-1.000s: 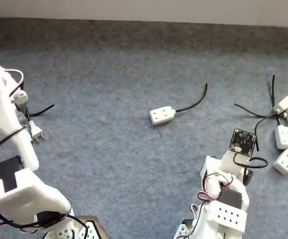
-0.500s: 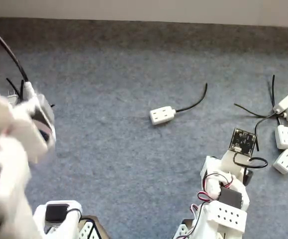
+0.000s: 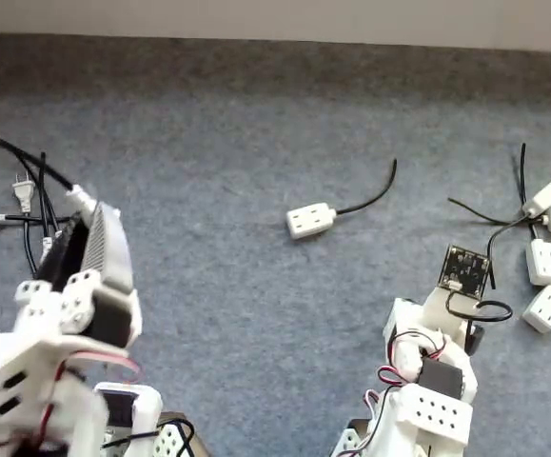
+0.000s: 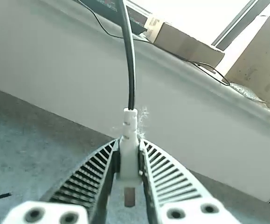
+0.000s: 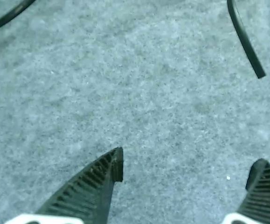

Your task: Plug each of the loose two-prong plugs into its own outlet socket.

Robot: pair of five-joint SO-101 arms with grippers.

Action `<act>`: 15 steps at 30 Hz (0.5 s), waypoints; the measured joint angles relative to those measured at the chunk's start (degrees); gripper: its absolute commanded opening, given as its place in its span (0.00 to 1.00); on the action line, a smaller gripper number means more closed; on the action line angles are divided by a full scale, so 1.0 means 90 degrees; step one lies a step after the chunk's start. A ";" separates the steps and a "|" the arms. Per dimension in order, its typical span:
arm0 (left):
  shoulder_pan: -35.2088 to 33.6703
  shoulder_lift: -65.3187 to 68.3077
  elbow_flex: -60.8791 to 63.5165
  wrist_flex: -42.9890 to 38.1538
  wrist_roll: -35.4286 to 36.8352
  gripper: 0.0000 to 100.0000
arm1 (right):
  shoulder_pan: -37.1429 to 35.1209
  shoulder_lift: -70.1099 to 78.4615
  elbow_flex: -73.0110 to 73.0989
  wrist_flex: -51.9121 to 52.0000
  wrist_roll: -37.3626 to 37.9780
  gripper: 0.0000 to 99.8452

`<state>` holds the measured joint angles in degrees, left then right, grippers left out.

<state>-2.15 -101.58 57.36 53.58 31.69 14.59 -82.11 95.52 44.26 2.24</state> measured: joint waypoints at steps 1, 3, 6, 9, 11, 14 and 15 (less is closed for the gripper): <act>0.0000 -0.0137 0.0527 -0.0361 0.0000 0.01 | 0.0000 0.0000 0.0000 0.0000 0.0000 0.40; -0.0020 -0.0195 0.1250 -0.0830 0.0195 0.01 | 0.0000 0.0000 0.0000 0.0000 0.0000 0.40; 0.0010 -0.0186 0.1690 -0.1006 0.1006 0.01 | 0.0000 0.0000 0.0000 0.0000 0.0000 0.40; 0.0342 -0.0234 0.1817 -0.1084 0.2422 0.01 | 0.0000 0.0000 0.0000 0.0000 0.0000 0.40; 0.0821 -0.0195 0.1915 -0.1084 0.3458 0.01 | 0.0000 0.0000 0.0000 0.0000 0.0000 0.40; 0.1748 -0.0195 0.2120 -0.1084 0.4542 0.01 | 0.0000 0.0000 0.0000 0.0000 0.0000 0.40; 0.2012 -0.0195 0.2227 -0.1084 0.4659 0.01 | 0.0000 0.0000 0.0000 0.0000 0.0000 0.40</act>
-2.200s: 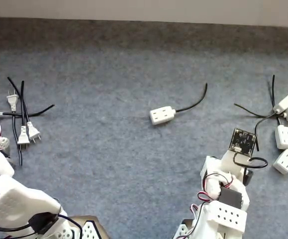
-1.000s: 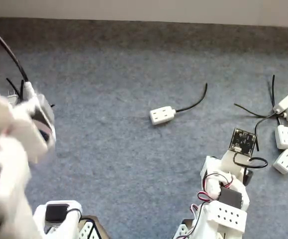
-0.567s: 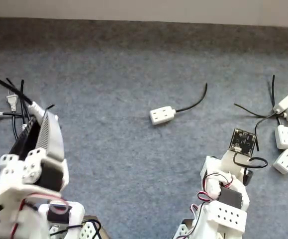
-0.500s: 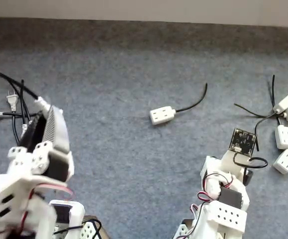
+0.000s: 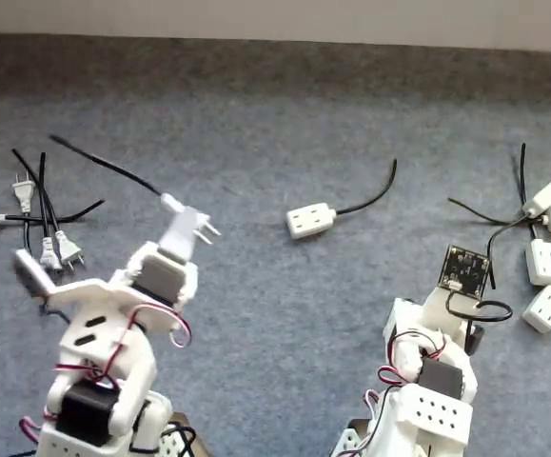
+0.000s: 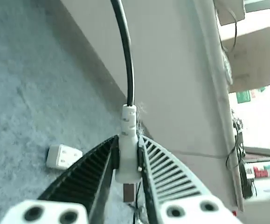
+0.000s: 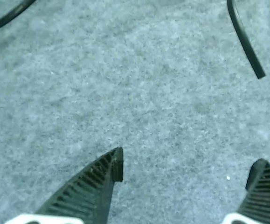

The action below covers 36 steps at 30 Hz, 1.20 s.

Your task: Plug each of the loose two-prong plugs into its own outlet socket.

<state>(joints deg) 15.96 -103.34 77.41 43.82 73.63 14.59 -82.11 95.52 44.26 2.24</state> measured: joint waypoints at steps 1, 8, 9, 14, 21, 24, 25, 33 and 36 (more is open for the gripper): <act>0.0205 0.0000 0.0107 0.0000 0.0078 0.01 | 0.0000 0.0000 0.0000 0.0000 0.0000 0.40; 0.0547 0.0010 0.1114 -0.0361 0.0264 0.01 | -0.0049 0.0000 0.0000 0.0342 0.0000 0.40; 0.0547 0.0010 0.1299 -0.0567 0.0264 0.01 | -0.0176 0.0000 0.0000 0.0449 0.0000 0.40; 0.0557 0.0010 0.2022 -0.1621 0.0381 0.01 | -0.0947 0.0000 -0.0078 0.0996 0.0010 0.40; 0.0557 0.0010 0.2071 -0.2227 0.1407 0.01 | -0.1934 -0.0010 -0.0889 0.1104 0.0000 0.14; 0.0772 0.0010 0.2071 -0.2266 0.1485 0.01 | -0.2022 -0.0010 -0.1221 0.1104 0.0000 0.03; 0.0938 0.0010 0.2071 -0.2266 0.1475 0.01 | -0.2051 -0.0010 -0.1309 0.1104 0.0000 0.01; 0.1465 0.0010 0.2071 -0.2266 0.1475 0.01 | -0.3028 -0.0020 -0.2452 0.1905 0.0000 0.01; 0.1485 0.0010 0.2071 -0.2266 0.1475 0.01 | -0.3751 -0.0020 -0.3067 0.2618 0.0000 0.01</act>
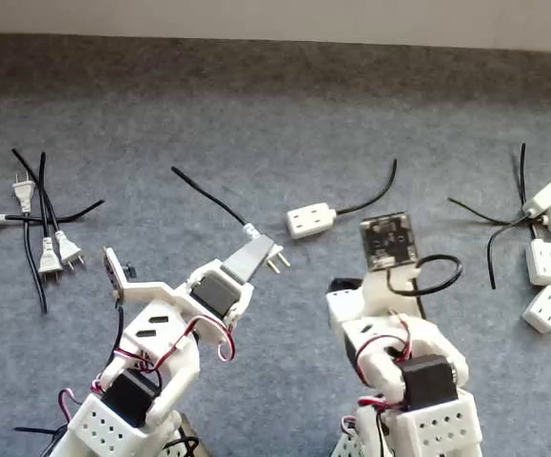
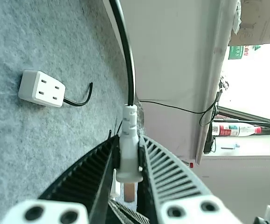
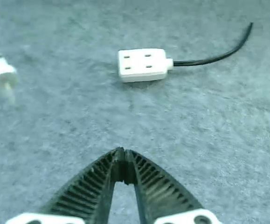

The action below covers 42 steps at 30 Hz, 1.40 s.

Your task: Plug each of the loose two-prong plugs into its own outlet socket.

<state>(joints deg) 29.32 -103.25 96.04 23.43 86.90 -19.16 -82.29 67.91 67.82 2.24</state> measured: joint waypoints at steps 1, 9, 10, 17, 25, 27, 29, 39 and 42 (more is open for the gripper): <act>-0.0010 0.0000 0.0000 0.0000 0.0000 0.01 | -0.0234 0.0000 -0.0137 0.0176 0.0000 0.01; 0.0586 0.0000 0.0000 0.0000 0.0000 0.01 | -0.1084 -0.0029 -0.0254 0.0576 0.0000 0.01; 0.0625 0.0000 0.0000 0.0000 0.0000 0.01 | -0.1192 -0.0029 -0.0254 0.0576 0.0000 0.01; 0.0654 0.0000 0.0000 0.0000 0.0000 0.01 | -0.1426 -0.0020 -0.0254 0.0137 0.0000 0.01; 0.0772 0.0000 0.0000 0.0000 0.0020 0.01 | -0.1436 -0.0020 -0.0254 -0.0547 0.0010 0.01; 0.0899 -0.0039 0.0010 -0.0010 0.0020 0.01 | -0.1455 -0.0010 -0.0225 -0.0772 0.0020 0.01; 0.1045 0.0000 0.0020 0.0059 -0.0137 0.01 | -0.1455 -0.0010 -0.0078 -0.0977 0.0020 0.01; 0.1260 -0.0078 0.0029 0.0137 -0.0567 0.01 | -0.0977 -0.0010 0.0059 -0.1534 0.0381 0.01; 0.1270 -0.0068 0.0029 0.0137 -0.0567 0.01 | -0.0928 0.0059 0.0059 -0.1553 0.0752 0.01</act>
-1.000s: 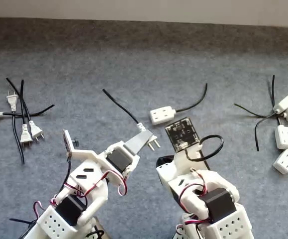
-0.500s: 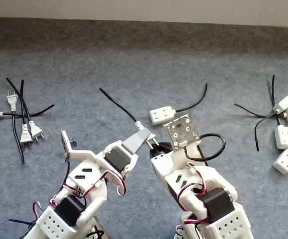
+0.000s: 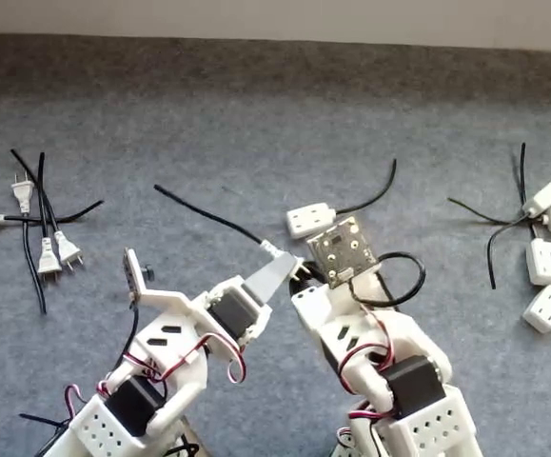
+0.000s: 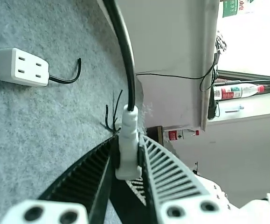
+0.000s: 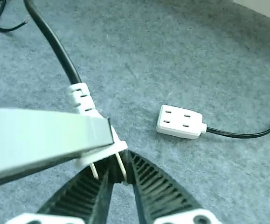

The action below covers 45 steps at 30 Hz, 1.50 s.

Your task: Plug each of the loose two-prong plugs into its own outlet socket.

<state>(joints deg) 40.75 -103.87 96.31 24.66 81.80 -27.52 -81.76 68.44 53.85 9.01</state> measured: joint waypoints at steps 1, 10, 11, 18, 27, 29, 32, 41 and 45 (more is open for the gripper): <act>0.0010 0.0029 0.0000 0.0029 0.0000 0.01 | 0.0000 0.0098 0.0000 -0.0010 0.0039 0.01; 0.0000 0.0088 0.0020 0.0147 0.0000 0.01 | 0.0479 0.1827 -0.0010 -0.1006 0.0117 0.01; 0.0000 0.0088 0.0020 0.0147 0.0000 0.01 | 0.0518 0.2032 -0.0049 -0.1055 0.0117 0.01; 0.0352 0.0068 -0.0020 0.0176 0.0000 0.01 | 0.0908 0.3096 -0.0742 -0.1426 0.0068 0.01; 0.0303 0.0068 -0.0020 0.0186 0.0010 0.01 | 0.0967 0.3175 -0.0908 -0.1358 0.0068 0.01; -0.0010 0.0068 -0.0020 0.0186 0.0010 0.01 | 0.1084 0.3175 -0.0908 -0.1172 0.0068 0.01; -0.0703 0.0068 -0.0020 0.0147 0.0010 0.01 | 0.1485 0.3175 -0.0908 -0.1016 0.0068 0.01; -0.2686 0.0078 -0.0020 -0.0137 0.0010 0.01 | 0.3106 0.3927 -0.1299 -0.1016 -0.1241 0.09; -0.2930 0.0078 -0.0020 -0.0137 0.0010 0.01 | 0.3272 0.5245 -0.2227 -0.0928 -0.2061 0.13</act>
<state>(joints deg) 14.37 -103.16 96.13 23.43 81.89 1.93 -34.55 48.40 45.49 -9.54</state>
